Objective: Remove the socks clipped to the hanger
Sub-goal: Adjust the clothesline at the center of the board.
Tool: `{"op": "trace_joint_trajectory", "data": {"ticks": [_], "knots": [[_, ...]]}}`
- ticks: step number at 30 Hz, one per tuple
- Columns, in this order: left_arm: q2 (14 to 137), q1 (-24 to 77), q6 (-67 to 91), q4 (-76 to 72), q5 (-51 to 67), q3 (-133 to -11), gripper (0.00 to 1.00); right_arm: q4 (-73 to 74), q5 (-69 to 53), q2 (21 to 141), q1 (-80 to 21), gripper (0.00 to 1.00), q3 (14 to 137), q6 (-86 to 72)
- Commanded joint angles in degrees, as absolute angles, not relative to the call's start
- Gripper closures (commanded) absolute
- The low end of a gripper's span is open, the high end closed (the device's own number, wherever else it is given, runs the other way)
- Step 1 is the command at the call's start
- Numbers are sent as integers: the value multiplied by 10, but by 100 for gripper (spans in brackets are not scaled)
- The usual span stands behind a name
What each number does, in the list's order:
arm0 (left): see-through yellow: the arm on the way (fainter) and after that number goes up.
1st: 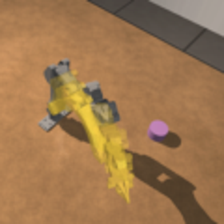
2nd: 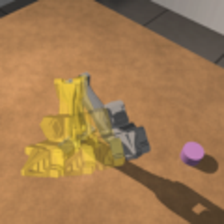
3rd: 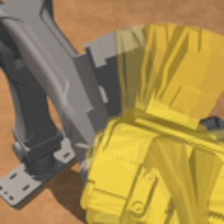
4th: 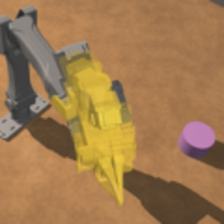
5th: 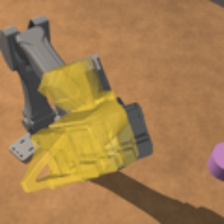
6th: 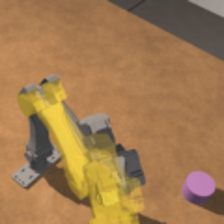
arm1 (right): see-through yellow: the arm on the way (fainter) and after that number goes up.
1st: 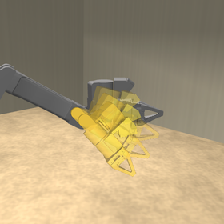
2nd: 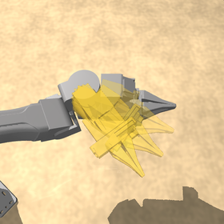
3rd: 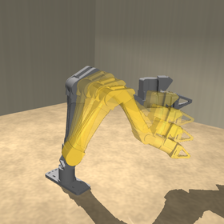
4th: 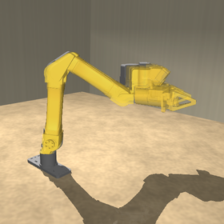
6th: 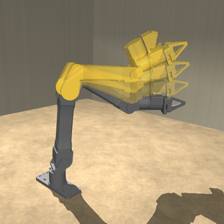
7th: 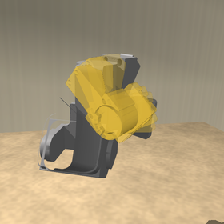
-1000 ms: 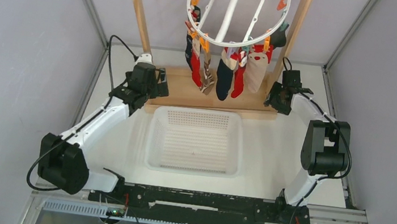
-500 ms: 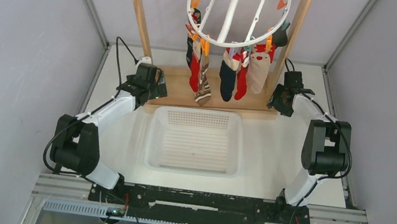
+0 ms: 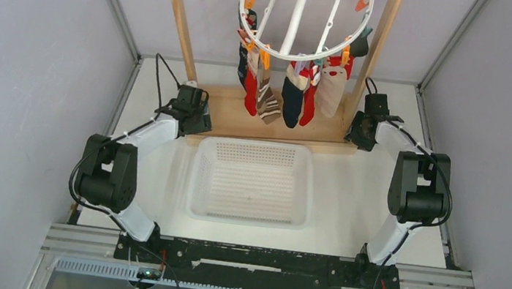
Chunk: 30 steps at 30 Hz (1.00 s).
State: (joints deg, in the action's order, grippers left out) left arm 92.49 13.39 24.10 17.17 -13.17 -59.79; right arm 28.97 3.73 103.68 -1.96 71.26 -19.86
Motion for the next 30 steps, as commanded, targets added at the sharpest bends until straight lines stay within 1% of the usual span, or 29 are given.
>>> {"op": "trace_joint_trajectory", "data": {"ticks": [1,2,13,23,30], "knots": [[919,124,246,160,-104,-587,35,301,39,1033,-19,46,694,-194],[919,123,247,160,-102,-584,37,300,39,1032,-19,47,691,-194],[901,118,250,155,-105,-544,46,287,32,996,-20,56,640,-201],[862,118,253,149,-100,-507,47,280,30,949,-31,61,587,-212],[830,118,257,147,-94,-481,48,277,28,899,-40,61,542,-226]]}}
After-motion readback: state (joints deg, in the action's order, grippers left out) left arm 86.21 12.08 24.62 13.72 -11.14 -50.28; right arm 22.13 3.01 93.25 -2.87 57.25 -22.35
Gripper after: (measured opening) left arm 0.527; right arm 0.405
